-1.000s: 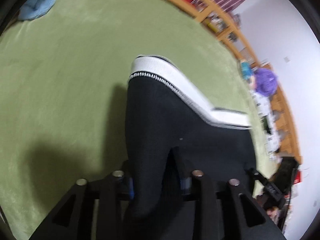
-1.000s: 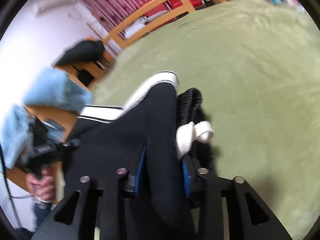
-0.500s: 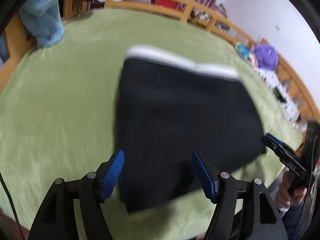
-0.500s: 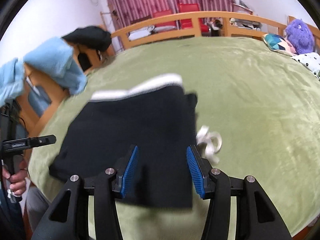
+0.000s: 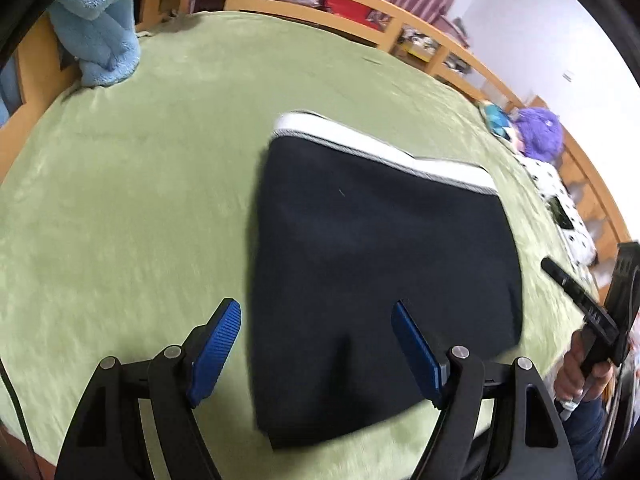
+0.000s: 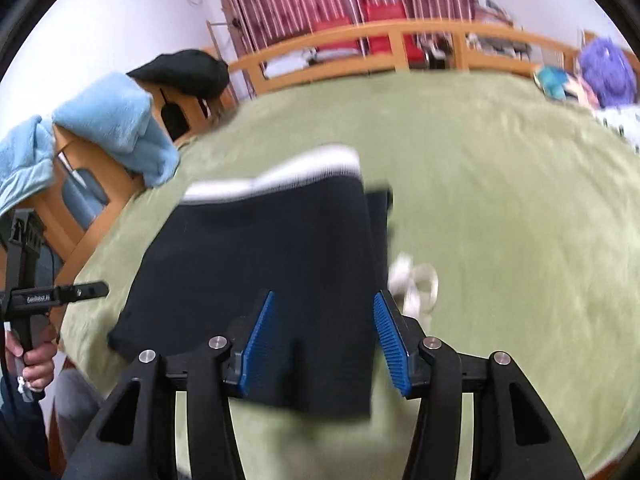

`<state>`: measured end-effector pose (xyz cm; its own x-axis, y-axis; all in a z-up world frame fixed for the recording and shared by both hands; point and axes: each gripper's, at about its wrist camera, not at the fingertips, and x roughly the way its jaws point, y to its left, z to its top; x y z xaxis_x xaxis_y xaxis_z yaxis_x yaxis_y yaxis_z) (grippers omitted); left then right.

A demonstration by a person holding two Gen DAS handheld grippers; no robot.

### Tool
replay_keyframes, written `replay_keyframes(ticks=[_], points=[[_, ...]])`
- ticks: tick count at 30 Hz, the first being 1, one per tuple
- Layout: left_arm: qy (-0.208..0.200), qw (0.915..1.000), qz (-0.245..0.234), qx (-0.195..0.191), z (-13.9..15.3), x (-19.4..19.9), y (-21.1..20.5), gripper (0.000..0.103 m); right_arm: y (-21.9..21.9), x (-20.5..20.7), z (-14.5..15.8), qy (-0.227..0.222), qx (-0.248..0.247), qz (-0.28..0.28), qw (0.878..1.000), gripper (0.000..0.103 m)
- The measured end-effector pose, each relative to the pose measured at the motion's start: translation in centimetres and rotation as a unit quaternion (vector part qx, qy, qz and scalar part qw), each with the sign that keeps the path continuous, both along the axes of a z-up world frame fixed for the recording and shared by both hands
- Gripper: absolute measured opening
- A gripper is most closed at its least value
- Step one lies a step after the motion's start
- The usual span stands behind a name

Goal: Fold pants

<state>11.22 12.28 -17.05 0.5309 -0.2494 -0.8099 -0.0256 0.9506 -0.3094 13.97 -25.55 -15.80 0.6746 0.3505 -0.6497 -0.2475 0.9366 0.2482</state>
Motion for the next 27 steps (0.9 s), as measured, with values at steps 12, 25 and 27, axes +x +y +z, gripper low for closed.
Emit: replay_keyframes(ticks=[12,25,27], points=[[0.014,0.9985,0.027,-0.045,-1.1,3.9,2.6,0.076,2.9,14.3,-3.9,0.055,0.021,0.038,0.998,0.019],[-0.049,0.9976,-0.034,-0.036,1.0,7.8,-1.8,0.076,-3.2,12.2,-4.7,0.082,0.098,-0.042,0.991,0.039],[-0.068,0.9953,-0.050,-0.048,1.5,9.0,-2.8,0.076,-2.9,11.6,-3.1,0.055,0.075,-0.051,0.994,0.042]])
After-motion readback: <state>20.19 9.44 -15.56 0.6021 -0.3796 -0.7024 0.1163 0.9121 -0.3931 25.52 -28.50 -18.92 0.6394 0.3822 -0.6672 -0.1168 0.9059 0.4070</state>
